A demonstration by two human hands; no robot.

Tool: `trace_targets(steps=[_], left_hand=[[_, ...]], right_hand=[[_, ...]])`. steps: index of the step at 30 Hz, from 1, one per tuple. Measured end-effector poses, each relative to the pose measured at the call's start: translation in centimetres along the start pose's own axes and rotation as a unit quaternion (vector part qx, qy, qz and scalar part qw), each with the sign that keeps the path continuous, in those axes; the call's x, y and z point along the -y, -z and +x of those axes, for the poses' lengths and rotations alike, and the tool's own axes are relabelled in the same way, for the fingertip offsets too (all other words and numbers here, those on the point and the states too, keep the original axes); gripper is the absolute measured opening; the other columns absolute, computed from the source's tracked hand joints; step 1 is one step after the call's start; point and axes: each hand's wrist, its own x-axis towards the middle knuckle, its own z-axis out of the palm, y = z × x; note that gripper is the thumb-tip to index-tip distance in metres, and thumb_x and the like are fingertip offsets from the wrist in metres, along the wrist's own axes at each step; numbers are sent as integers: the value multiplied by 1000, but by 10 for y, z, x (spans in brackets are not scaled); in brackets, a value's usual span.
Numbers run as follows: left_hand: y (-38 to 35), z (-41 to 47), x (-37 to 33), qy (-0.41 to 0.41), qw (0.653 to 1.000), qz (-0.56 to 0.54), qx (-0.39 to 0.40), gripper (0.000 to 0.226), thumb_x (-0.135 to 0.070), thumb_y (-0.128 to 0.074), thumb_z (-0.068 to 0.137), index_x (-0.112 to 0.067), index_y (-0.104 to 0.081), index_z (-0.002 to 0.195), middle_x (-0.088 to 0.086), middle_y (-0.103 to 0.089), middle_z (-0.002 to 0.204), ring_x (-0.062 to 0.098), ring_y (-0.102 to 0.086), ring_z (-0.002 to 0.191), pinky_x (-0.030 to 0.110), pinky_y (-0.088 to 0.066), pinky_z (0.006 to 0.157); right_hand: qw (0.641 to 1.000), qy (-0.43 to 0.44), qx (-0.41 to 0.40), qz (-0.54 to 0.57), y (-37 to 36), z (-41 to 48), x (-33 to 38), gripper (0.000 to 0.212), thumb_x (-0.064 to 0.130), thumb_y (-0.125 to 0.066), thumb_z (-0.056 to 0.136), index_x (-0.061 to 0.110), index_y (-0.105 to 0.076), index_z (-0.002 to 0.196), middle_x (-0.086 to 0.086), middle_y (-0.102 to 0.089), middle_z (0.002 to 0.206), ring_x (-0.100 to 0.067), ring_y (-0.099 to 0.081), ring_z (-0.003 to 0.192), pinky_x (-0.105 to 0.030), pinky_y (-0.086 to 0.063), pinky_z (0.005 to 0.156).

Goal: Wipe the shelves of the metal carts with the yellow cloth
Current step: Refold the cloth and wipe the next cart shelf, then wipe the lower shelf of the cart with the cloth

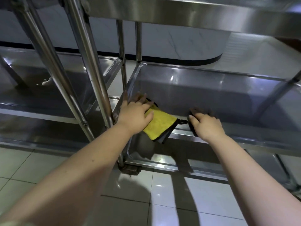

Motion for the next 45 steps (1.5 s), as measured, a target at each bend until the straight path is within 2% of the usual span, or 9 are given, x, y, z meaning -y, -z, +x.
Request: trace_targets(steps=[5, 11, 16, 21, 27, 33, 37, 41, 45], left_hand=[[-4, 1, -28, 118, 987, -13, 111, 98, -92, -16, 69, -39, -11, 152, 3, -1, 163, 36, 4, 148, 61, 11, 112], [2, 12, 6, 224, 967, -36, 119, 97, -92, -32, 68, -46, -10, 150, -3, 10, 162, 36, 20, 145, 69, 1, 109], [-10, 22, -65, 138, 982, -22, 127, 95, -93, -22, 61, -52, -18, 146, -2, -7, 162, 37, 1, 147, 75, 8, 102], [-23, 14, -133, 11, 988, -67, 136, 85, -85, -19, 67, -51, -22, 145, -3, -19, 160, 28, -2, 148, 67, 12, 107], [-7, 19, -82, 171, 946, -274, -31, 57, -39, -61, 88, -22, -44, 141, 12, -52, 137, 33, -47, 127, 44, -42, 104], [2, 18, -99, 130, 961, -240, -32, 50, -24, -61, 91, -19, -45, 138, 15, -55, 125, 33, -50, 117, 37, -42, 96], [24, 7, -125, 56, 923, -364, -109, 53, -3, -65, 83, -23, -45, 128, 5, -54, 118, 19, -55, 110, 28, -43, 90], [47, -17, -149, -83, 880, -457, -97, 71, 2, -67, 72, -44, -40, 119, -15, -57, 103, 3, -58, 104, 19, -47, 86], [42, -43, -162, -74, 840, -527, -110, 72, -5, -75, 72, -44, -42, 122, -11, -59, 100, 9, -61, 101, 22, -50, 84]], right_hand=[[999, 38, -19, -32, -13, -1, -14, 51, 52, -25, 99, 43, -24, 150, 16, -14, 161, -22, -9, 149, -51, -6, 119], [998, 53, -30, -17, -13, 0, -19, 49, 48, -26, 101, 39, -29, 149, 12, -18, 160, -24, -11, 149, -52, -2, 118], [981, 2, -54, 189, -6, -2, -12, 43, 47, -29, 102, 21, -60, 118, -10, -53, 140, -28, -26, 144, -53, 3, 117], [895, -72, -75, 435, 6, -6, -18, 21, 44, -43, 99, 26, -51, 104, -14, -56, 131, -34, -41, 132, -50, -24, 115], [969, 11, -41, 244, 4, -14, -23, 45, 43, -57, 92, 21, -54, 130, -5, -58, 132, -33, -42, 129, -50, -15, 117], [971, 70, -59, 220, 7, -22, -22, 46, 33, -61, 92, 21, -50, 135, -3, -60, 132, -28, -50, 124, -47, -24, 115], [928, 136, -190, 291, 24, -40, -25, 57, 24, -72, 85, 16, -50, 137, -4, -53, 134, -22, -44, 127, -22, -30, 101], [923, 227, -176, 256, 56, -59, -31, 70, 23, -76, 78, 31, -45, 140, 5, -47, 142, -20, -33, 135, -39, -27, 111], [937, 218, -167, 216, 59, -81, -40, 39, 7, -71, 77, 24, -67, 112, 6, -64, 116, -21, -42, 126, -43, -31, 107]])
